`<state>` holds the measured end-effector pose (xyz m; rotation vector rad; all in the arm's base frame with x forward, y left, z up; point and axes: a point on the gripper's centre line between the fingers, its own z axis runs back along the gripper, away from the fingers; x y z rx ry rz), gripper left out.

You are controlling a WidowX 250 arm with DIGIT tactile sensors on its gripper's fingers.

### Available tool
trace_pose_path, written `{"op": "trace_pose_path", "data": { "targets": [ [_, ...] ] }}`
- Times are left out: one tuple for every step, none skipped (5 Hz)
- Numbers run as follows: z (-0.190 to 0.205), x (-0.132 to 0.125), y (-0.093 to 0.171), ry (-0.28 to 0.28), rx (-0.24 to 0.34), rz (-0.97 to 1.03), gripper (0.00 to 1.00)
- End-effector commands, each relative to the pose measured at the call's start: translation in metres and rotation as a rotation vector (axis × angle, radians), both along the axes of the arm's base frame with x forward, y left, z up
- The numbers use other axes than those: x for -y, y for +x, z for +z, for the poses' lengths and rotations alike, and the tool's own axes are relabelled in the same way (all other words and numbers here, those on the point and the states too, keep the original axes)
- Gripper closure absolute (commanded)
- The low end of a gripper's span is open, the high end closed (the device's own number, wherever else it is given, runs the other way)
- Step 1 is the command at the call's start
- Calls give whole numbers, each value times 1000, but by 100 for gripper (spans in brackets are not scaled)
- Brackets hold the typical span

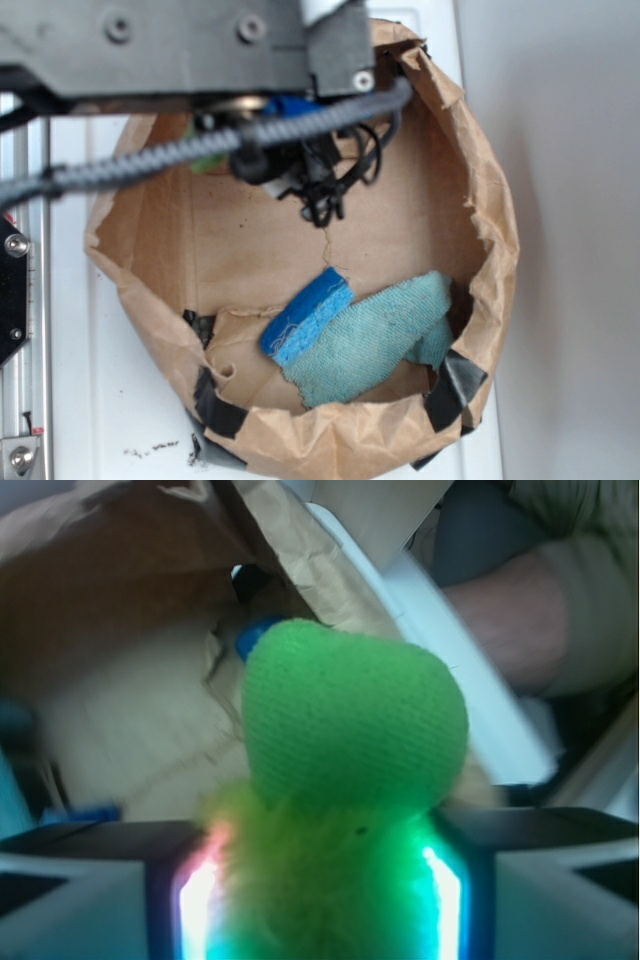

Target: Grab the green animal.

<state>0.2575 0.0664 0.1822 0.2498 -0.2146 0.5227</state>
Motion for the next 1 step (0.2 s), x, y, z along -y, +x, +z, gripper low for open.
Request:
{"op": "trace_pose_path", "data": {
  "targets": [
    [35, -12, 18, -34, -6, -10, 0]
  ]
}}
